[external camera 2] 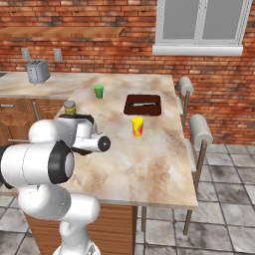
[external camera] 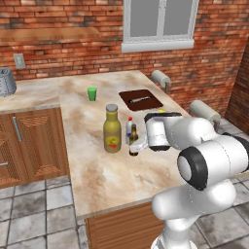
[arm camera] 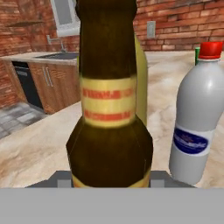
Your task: Place the drinks on the dining counter in a tight cluster.
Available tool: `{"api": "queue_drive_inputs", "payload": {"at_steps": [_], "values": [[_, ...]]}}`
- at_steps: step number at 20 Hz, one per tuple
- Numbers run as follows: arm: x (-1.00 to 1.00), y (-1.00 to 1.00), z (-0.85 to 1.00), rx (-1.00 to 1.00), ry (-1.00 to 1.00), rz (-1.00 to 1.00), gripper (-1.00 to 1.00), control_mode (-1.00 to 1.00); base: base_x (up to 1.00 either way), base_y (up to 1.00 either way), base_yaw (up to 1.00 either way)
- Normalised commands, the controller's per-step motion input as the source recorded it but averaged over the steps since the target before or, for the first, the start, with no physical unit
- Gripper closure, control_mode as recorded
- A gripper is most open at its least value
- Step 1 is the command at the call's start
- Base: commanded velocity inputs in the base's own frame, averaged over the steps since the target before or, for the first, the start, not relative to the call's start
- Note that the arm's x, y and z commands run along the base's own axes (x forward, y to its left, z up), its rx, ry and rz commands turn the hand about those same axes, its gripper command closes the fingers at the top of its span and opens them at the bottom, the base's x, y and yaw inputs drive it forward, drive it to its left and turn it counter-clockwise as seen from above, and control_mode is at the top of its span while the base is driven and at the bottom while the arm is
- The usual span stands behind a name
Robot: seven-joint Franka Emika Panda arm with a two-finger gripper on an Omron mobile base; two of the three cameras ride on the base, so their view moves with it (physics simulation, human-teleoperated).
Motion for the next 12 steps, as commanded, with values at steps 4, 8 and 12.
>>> {"api": "queue_drive_inputs", "payload": {"at_steps": [4, 8, 12], "values": [[0.29, 0.01, -0.08, -0.02, -0.08, -0.05, 1.0, -1.0, 0.0, 0.0, 0.0], [0.25, 0.0, -0.08, 0.0, -0.01, -0.04, 1.0, -1.0, 0.0, 0.0, 0.0], [0.02, 0.0, -0.21, 0.0, 0.0, 0.0, 1.0, -1.0, 0.0, 0.0, 0.0]]}}
